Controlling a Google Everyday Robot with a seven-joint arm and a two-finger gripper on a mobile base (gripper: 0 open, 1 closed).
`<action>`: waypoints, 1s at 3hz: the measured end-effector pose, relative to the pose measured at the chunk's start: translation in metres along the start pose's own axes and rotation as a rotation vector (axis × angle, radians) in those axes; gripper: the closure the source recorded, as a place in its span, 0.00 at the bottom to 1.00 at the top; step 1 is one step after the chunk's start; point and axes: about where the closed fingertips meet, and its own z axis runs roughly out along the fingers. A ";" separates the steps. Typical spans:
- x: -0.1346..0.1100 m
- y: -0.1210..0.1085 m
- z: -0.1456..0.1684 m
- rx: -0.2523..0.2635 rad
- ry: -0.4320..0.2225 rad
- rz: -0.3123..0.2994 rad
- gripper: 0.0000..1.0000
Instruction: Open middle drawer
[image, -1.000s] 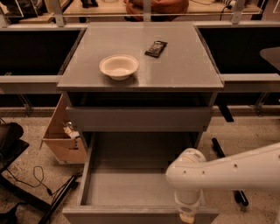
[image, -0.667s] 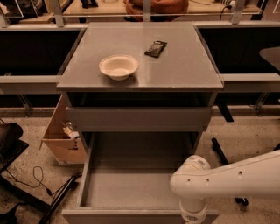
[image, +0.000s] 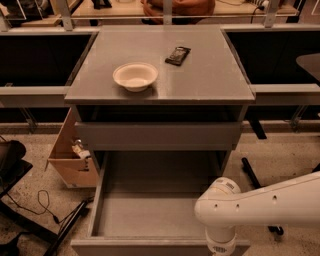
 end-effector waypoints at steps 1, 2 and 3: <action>-0.003 -0.007 -0.026 0.024 -0.024 -0.041 0.04; -0.011 -0.028 -0.097 0.062 -0.113 -0.115 0.00; -0.009 -0.041 -0.150 0.105 -0.194 -0.173 0.00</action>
Offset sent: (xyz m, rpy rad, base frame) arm 0.0866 0.0409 0.1403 0.2160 -0.0974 0.2451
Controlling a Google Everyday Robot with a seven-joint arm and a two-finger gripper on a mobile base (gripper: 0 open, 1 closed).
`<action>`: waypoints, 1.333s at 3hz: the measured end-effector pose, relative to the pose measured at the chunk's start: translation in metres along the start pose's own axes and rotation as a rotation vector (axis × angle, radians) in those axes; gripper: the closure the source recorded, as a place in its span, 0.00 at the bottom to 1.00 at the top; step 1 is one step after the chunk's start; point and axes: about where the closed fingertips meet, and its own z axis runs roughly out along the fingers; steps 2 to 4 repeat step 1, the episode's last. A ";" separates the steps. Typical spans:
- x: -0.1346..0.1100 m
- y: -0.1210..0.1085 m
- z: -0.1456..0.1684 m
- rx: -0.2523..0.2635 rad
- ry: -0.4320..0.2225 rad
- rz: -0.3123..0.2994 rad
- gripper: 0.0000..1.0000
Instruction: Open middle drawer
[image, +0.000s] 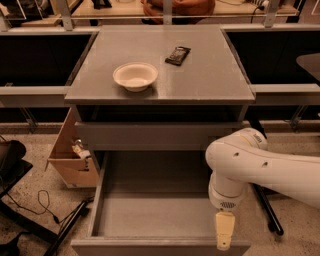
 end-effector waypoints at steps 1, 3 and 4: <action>0.007 -0.012 -0.034 0.073 -0.015 0.002 0.00; 0.007 -0.012 -0.034 0.073 -0.015 0.002 0.00; 0.007 -0.012 -0.034 0.073 -0.015 0.002 0.00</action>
Offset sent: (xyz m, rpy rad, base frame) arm 0.0000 0.0000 0.0000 0.0000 0.0000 0.0000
